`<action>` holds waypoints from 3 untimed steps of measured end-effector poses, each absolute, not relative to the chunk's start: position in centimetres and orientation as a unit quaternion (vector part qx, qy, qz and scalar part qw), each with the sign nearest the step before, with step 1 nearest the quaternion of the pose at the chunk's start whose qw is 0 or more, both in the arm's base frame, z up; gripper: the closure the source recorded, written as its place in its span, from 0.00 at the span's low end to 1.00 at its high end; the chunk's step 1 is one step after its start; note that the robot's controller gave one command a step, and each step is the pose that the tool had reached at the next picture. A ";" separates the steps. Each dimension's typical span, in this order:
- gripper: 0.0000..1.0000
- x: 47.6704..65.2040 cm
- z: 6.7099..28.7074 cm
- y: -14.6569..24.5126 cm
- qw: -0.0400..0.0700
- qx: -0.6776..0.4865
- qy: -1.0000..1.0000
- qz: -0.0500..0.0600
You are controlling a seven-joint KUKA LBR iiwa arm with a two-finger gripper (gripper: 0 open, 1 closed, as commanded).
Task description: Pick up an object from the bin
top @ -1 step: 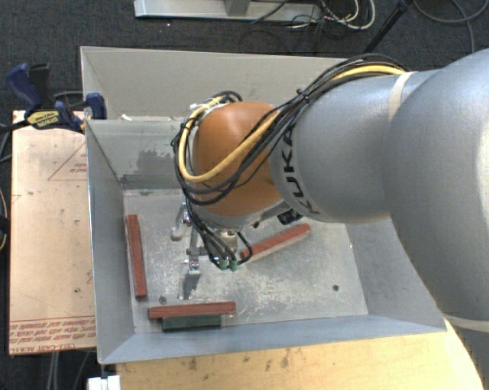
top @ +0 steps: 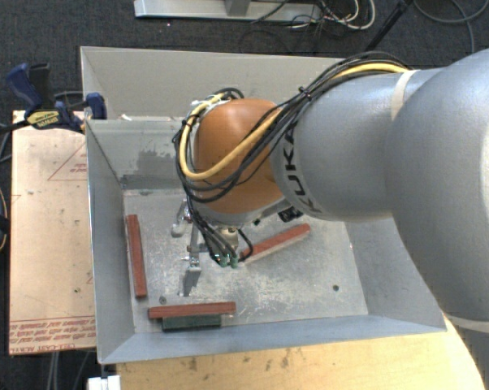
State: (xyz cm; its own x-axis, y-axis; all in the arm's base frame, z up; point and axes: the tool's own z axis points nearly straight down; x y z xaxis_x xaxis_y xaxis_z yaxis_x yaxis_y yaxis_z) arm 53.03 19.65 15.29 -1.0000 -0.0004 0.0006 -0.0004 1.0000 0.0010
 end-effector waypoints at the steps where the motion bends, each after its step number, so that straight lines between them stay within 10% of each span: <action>1: 0.00 51.9 14.4 19.0 -0.002 0.072 -0.997 -0.001; 2: 1.00 48.5 9.6 17.7 -0.003 0.112 -0.994 -0.002; 3: 0.00 49.1 9.8 17.8 -0.016 0.110 -0.994 -0.004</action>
Offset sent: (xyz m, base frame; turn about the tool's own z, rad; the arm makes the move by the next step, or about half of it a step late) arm -0.0474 -0.0203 -0.0593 -0.2250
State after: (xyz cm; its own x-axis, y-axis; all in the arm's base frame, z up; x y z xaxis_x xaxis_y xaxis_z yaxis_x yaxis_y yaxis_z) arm 49.14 17.83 9.84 -0.9754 -0.2182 -0.0330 -0.2185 0.9758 0.0053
